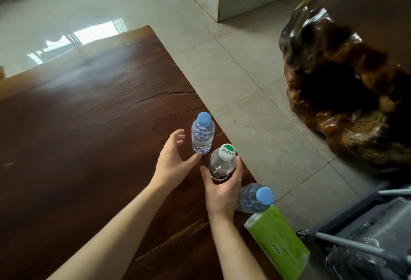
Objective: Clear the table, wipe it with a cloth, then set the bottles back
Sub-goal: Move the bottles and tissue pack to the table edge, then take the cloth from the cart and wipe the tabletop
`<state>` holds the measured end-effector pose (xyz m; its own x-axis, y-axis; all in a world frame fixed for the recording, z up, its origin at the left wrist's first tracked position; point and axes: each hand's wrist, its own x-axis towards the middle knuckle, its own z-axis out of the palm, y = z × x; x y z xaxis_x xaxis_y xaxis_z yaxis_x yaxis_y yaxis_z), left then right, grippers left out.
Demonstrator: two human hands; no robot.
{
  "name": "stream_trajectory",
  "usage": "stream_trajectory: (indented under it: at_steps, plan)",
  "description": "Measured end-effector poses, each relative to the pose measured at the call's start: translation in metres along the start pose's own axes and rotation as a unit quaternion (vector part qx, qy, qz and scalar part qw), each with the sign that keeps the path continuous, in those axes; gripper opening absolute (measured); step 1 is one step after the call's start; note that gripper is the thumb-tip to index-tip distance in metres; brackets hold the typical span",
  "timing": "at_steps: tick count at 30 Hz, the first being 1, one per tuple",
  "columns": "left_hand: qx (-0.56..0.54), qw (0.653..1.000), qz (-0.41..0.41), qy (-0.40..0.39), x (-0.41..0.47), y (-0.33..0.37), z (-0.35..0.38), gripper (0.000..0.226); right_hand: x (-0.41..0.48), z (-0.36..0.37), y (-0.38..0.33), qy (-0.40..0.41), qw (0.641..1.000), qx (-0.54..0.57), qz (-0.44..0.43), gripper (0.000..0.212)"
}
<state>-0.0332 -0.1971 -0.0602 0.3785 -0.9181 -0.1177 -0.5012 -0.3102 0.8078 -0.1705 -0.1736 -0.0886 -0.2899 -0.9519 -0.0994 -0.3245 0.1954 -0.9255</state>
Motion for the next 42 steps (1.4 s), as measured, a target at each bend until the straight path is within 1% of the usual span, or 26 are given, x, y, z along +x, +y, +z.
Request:
stream_trajectory:
  at_steps: [5, 8, 10, 13, 15, 17, 20, 24, 27, 29, 31, 37, 42]
  plan:
    - [0.030, 0.998, -0.024, 0.047, -0.063, -0.026, -0.039, 0.054, -0.021, -0.009, -0.011, -0.015, 0.999, -0.016, 0.031, 0.095]
    - [0.039, 0.996, -0.038, 0.073, -0.100, -0.036, -0.071, 0.045, -0.040, -0.021, -0.019, -0.019, 0.999, 0.004, 0.034, 0.086]
    - [0.049, 0.994, -0.044, 0.092, -0.126, -0.040, -0.093, 0.040, -0.057, -0.033, -0.025, -0.035, 0.999, 0.009, 0.015, 0.079]
    - [0.064, 0.990, -0.032, 0.124, -0.167, -0.040, -0.124, 0.035, -0.082, -0.057, -0.038, -0.072, 0.995, -0.011, -0.067, 0.062]
    - [0.068, 0.987, -0.026, 0.143, -0.195, -0.040, -0.144, 0.033, -0.097, -0.071, -0.046, -0.106, 0.986, -0.034, -0.127, 0.050]
    - [0.066, 0.985, -0.025, 0.157, -0.225, -0.040, -0.161, 0.033, -0.115, -0.086, -0.053, -0.139, 0.974, -0.059, -0.171, 0.048]
    - [0.069, 0.982, -0.019, 0.176, -0.268, -0.037, -0.181, 0.032, -0.143, -0.105, -0.066, -0.167, 0.951, -0.088, -0.244, 0.046]
    - [0.062, 0.983, -0.014, 0.171, -0.312, -0.030, -0.194, 0.026, -0.176, -0.129, -0.079, -0.202, 0.906, -0.146, -0.341, 0.044]
    - [0.069, 0.986, 0.015, 0.151, -0.335, -0.017, -0.197, 0.018, -0.194, -0.150, -0.085, -0.231, 0.852, -0.212, -0.420, 0.046]
    - [0.082, 0.986, 0.046, 0.140, -0.344, -0.003, -0.195, 0.016, -0.201, -0.168, -0.090, -0.228, 0.832, -0.235, -0.448, 0.046]
    - [0.093, 0.984, 0.079, 0.126, -0.351, 0.012, -0.189, 0.016, -0.204, -0.190, -0.095, -0.211, 0.831, -0.240, -0.455, 0.044]
    - [0.116, 0.976, 0.169, 0.076, -0.362, 0.070, -0.162, 0.019, -0.204, -0.276, -0.107, -0.135, 0.852, -0.258, -0.435, 0.038]
    - [0.110, 0.966, 0.234, 0.025, -0.364, 0.129, -0.117, 0.024, -0.194, -0.362, -0.101, -0.069, 0.866, -0.293, -0.399, 0.035]
